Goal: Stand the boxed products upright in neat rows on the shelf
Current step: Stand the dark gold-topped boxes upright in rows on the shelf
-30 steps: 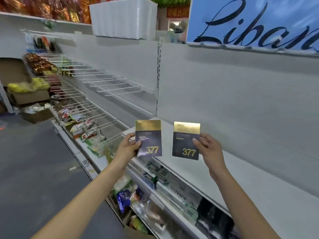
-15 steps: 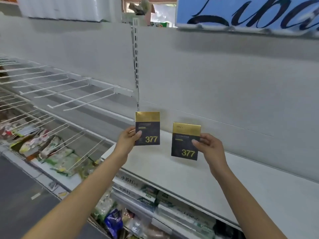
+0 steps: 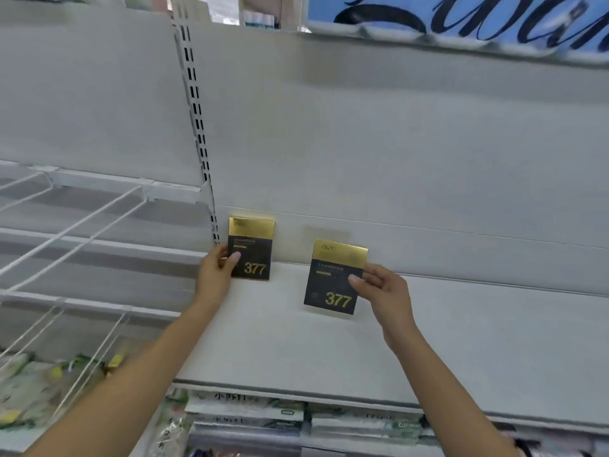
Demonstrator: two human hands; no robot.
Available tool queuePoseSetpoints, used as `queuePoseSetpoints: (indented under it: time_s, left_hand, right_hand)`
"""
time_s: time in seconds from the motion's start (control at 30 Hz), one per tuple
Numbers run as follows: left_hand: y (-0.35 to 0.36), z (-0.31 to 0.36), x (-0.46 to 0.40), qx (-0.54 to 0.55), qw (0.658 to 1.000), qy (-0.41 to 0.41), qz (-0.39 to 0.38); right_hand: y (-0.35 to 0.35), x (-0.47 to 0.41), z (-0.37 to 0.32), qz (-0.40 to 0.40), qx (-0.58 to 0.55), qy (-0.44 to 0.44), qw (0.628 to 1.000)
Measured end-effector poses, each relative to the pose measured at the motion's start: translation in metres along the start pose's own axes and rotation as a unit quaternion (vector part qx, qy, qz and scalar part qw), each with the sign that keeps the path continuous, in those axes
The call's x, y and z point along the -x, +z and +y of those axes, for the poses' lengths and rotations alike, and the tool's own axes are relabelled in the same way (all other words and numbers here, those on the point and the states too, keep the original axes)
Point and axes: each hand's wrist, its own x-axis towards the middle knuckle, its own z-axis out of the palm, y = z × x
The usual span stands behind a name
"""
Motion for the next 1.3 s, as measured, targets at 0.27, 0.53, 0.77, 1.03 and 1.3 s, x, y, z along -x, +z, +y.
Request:
queuePoseSetpoints:
  time_s: [0.27,0.53,0.77,1.03,1.3]
  left_hand:
    - [0.0,-0.008,-0.008,-0.017,1.0,0.008,0.021]
    - [-0.001,-0.009,-0.005,-0.003,1.0,0.012,0.014]
    - [0.0,-0.009,-0.003,-0.034,0.999,0.023,0.008]
    - [-0.006,0.006,0.013,-0.078,0.978,0.16,0.113]
    - [0.054,0.067,0.073,-0.133,0.929,0.315,-0.142]
  right_hand:
    - [0.047,-0.038,0.002,0.012,0.007,-0.02,1.0]
    - [0.065,-0.061,0.026,0.042,0.091,-0.034,0.994]
    - [0.065,-0.064,0.03,0.037,0.138,-0.043,0.989]
    - [0.034,-0.052,0.019,0.03,0.216,-0.039,0.975]
    - [-0.069,0.018,-0.012,0.011,0.276,-0.131,0.952]
